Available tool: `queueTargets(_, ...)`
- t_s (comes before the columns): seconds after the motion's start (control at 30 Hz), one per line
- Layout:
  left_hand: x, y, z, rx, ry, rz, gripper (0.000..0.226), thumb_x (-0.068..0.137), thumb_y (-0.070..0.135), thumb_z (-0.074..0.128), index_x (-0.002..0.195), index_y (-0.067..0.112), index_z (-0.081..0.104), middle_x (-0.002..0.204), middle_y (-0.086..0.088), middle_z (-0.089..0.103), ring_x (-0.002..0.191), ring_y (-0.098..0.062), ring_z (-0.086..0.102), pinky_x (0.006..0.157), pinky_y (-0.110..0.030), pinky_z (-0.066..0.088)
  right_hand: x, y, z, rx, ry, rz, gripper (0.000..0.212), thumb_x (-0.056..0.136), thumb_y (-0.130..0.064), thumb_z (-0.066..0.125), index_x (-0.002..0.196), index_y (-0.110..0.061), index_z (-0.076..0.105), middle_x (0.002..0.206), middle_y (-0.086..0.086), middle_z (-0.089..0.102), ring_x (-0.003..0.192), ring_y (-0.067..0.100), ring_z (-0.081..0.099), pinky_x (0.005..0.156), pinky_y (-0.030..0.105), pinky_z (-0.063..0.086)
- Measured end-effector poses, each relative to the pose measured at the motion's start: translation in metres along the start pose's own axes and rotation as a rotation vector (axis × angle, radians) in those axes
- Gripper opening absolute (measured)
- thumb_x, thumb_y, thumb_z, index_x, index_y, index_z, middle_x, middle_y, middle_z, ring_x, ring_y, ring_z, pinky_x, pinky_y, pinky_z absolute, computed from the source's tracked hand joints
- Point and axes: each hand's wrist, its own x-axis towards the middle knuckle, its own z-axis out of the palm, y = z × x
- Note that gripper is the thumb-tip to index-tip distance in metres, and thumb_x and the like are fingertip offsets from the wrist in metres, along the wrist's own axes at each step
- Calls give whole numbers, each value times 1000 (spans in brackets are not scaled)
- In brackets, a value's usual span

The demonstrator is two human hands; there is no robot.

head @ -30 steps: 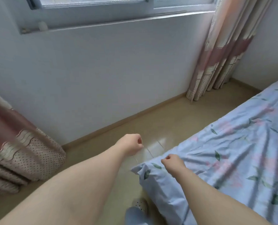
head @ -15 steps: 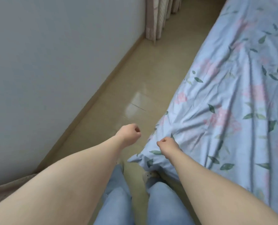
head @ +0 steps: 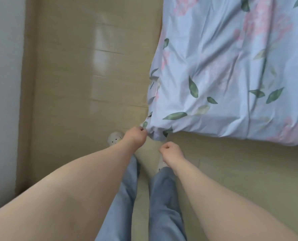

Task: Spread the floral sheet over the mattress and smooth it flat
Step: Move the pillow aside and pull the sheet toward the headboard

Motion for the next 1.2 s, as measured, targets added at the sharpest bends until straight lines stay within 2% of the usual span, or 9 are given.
queueTargets(0.13,38,-21,11,-52,63,-72,55,93,17,52,144,13,32,146,-19,36,130,-36,42,104,-38,38,25,-10,5,29,57,-12,3,87,-13,53,87,-11,55,83,10,56,88,28,56,74,30,39)
queueTargets(0.2,51,-27,14,25,27,-46,71,89,19,60,149,24,23,152,-15,22,133,-37,37,109,-41,37,36,-14,9,10,77,-15,41,84,-16,59,123,-8,50,113,13,61,109,33,59,85,35,46)
queueTargets(0.37,56,-25,11,216,75,225,18,94,21,50,80,11,57,93,-14,60,94,-31,54,66,-28,40,35,-18,15,-58,87,-93,72,80,-15,66,143,-25,33,136,8,45,121,30,51,92,32,46)
queueTargets(0.53,19,-30,-27,-323,-412,219,21,95,5,47,88,18,61,83,5,64,84,-11,59,81,-19,46,14,-11,17,-75,174,-194,60,81,-22,67,135,-29,43,131,6,42,123,28,46,98,39,45)
queueTargets(0.67,-17,-31,-71,-389,-512,286,27,97,5,44,73,14,52,44,8,47,46,-6,51,58,-18,44,-13,-18,11,-14,314,-397,28,86,-31,62,114,-26,65,122,2,55,116,26,49,97,33,42)
queueTargets(0.77,-43,-27,-87,-436,-381,315,28,95,5,47,68,13,49,40,8,41,44,-5,49,50,-12,42,-35,-28,2,-80,313,-528,19,95,-23,50,98,-15,67,101,2,66,100,26,51,85,32,40)
queueTargets(0.93,-65,-24,-68,-1021,338,38,18,92,12,54,75,18,52,80,0,51,65,-19,51,55,-22,37,-55,-52,-24,414,185,-304,18,99,-15,41,91,-7,55,67,0,45,80,19,44,57,27,33)
queueTargets(1.1,-83,-3,-19,-1159,-311,-113,69,84,64,48,140,24,41,142,-3,44,134,-16,40,109,-40,30,-64,-48,-40,441,34,-243,27,96,-11,41,71,-14,51,79,9,52,76,20,48,65,28,38)
queueTargets(1.2,-86,12,-17,-1114,-288,139,42,96,25,51,134,9,47,114,-8,62,101,-18,60,87,-30,48,-70,-42,-37,376,-82,-255,23,98,-14,43,78,-15,55,78,5,55,81,19,53,73,29,42)
